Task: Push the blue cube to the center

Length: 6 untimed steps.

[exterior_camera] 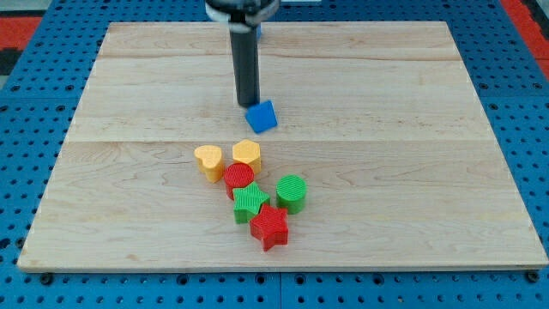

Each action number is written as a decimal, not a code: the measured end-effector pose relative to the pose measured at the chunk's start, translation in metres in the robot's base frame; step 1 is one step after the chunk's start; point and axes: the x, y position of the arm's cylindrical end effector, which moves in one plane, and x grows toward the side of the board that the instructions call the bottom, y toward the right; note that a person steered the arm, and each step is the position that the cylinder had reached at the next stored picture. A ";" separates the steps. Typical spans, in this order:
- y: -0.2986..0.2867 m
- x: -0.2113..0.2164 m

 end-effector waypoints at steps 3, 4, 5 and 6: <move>0.017 0.072; -0.053 0.008; -0.098 -0.053; -0.100 -0.165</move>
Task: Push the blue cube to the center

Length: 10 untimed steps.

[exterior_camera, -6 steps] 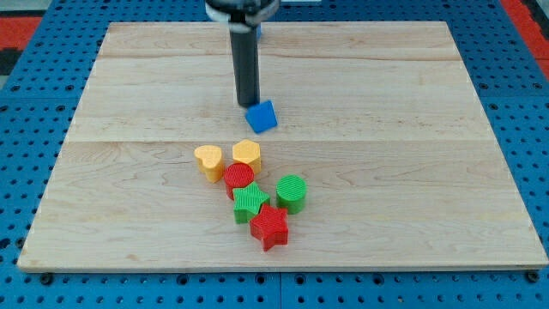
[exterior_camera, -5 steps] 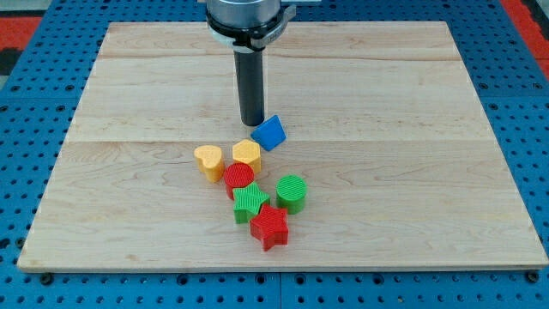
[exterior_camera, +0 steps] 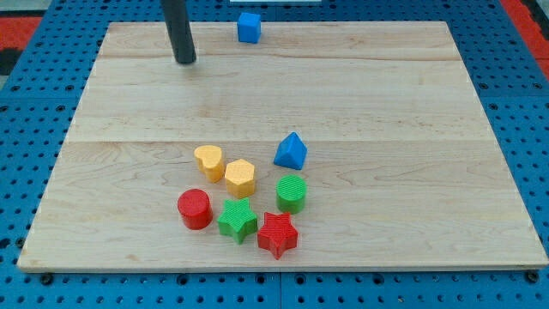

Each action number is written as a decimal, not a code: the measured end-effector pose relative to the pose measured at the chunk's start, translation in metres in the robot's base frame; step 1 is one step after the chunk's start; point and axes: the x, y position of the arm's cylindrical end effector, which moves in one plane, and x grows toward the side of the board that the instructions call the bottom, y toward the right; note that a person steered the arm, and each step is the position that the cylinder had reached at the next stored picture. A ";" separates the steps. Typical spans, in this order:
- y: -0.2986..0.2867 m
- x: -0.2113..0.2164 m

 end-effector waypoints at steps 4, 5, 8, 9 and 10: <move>0.217 -0.040; 0.261 -0.024; 0.174 0.035; 0.238 -0.003; 0.295 -0.006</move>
